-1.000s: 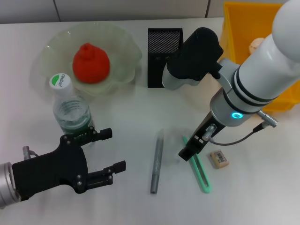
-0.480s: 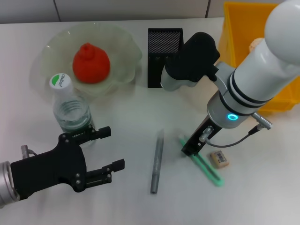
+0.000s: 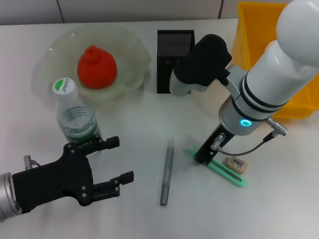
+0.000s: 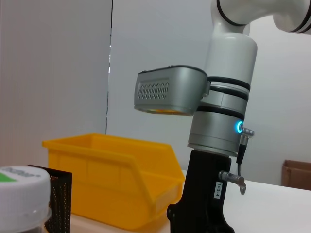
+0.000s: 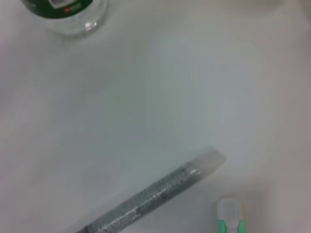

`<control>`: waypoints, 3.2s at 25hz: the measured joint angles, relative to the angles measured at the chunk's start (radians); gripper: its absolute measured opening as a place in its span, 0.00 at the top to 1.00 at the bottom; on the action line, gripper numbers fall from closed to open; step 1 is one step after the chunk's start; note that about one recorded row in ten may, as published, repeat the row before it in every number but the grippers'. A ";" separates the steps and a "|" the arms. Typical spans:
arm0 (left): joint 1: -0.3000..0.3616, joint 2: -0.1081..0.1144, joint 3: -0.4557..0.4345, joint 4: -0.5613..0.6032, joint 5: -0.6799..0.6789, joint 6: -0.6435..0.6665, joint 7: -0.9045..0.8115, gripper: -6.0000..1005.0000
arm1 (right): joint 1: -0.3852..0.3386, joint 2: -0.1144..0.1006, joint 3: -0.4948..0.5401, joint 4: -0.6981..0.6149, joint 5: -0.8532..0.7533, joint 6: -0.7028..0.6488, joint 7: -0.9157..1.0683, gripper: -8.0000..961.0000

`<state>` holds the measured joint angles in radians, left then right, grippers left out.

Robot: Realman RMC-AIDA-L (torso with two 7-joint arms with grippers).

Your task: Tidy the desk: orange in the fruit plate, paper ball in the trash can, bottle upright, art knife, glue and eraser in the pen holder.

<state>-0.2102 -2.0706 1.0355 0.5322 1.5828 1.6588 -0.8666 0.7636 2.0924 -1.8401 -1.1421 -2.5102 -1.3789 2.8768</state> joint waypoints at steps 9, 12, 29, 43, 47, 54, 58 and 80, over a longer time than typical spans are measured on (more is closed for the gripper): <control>0.000 0.000 0.003 0.004 0.000 0.014 0.000 0.22 | -0.046 -0.007 0.151 -0.114 0.017 -0.061 -0.016 0.79; -0.001 -0.001 0.003 0.005 0.000 0.021 0.000 0.22 | -0.081 -0.007 0.231 -0.183 0.026 -0.087 -0.037 0.78; -0.018 -0.002 0.003 0.000 -0.001 0.021 0.015 0.22 | -0.385 -0.009 0.795 0.039 1.154 0.112 -1.208 0.73; -0.033 -0.001 0.005 -0.027 0.000 0.005 0.015 0.22 | -0.013 -0.005 0.812 0.769 1.348 0.272 -1.872 0.68; -0.034 -0.002 0.005 -0.028 0.000 0.004 0.015 0.22 | 0.005 -0.004 0.812 0.799 1.349 0.291 -1.871 0.67; -0.034 -0.002 0.008 -0.028 0.000 0.009 0.015 0.22 | -0.020 -0.003 0.782 0.797 1.347 0.279 -1.824 0.64; -0.034 -0.001 0.013 -0.028 0.000 -0.003 0.015 0.22 | -0.053 -0.005 0.740 0.735 1.343 0.277 -1.738 0.58; -0.034 0.000 0.014 -0.026 0.000 -0.013 0.015 0.22 | -0.208 -0.006 0.403 -0.463 -0.026 -0.401 -0.195 0.30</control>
<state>-0.2446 -2.0709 1.0493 0.5061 1.5830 1.6461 -0.8517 0.5559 2.0867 -1.4373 -1.6056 -2.5361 -1.7798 2.6814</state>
